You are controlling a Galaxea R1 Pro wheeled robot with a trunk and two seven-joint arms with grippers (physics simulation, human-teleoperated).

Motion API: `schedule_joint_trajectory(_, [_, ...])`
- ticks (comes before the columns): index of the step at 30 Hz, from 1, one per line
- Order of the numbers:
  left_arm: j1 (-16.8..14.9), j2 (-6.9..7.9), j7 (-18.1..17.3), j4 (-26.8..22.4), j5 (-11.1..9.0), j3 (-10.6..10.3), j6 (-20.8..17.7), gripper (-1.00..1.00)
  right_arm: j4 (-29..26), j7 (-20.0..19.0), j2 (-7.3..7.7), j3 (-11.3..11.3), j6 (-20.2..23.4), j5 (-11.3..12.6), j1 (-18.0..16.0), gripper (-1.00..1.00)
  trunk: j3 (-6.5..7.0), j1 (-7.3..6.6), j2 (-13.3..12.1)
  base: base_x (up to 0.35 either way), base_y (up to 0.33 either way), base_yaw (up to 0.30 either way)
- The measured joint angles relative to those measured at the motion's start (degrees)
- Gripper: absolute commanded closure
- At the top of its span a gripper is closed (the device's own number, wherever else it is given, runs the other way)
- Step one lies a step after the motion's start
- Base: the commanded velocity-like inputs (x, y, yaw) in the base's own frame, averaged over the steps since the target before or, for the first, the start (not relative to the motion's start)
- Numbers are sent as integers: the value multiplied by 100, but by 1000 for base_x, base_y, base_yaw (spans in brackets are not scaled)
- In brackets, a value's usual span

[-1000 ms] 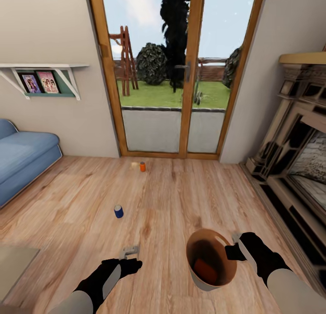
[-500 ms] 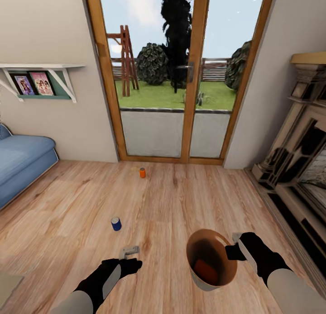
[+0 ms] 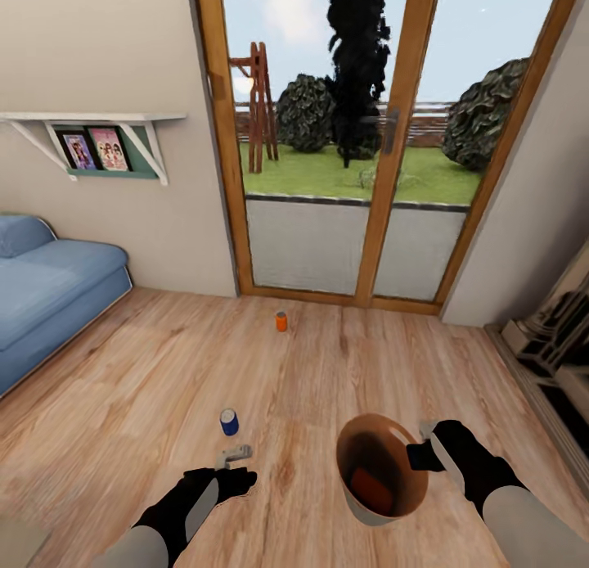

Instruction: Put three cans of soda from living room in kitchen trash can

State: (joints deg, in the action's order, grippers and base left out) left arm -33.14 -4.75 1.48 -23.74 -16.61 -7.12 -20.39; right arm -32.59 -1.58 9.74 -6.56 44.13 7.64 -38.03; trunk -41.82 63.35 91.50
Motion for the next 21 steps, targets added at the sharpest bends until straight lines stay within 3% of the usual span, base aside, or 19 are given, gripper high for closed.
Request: schedule_joint_trajectory(21, [0, 0, 2, -1, 0, 0, 9, -100, 0, 1, 2, 0, 0, -7, 0, 100, -9, 0, 0, 347, 2, 20])
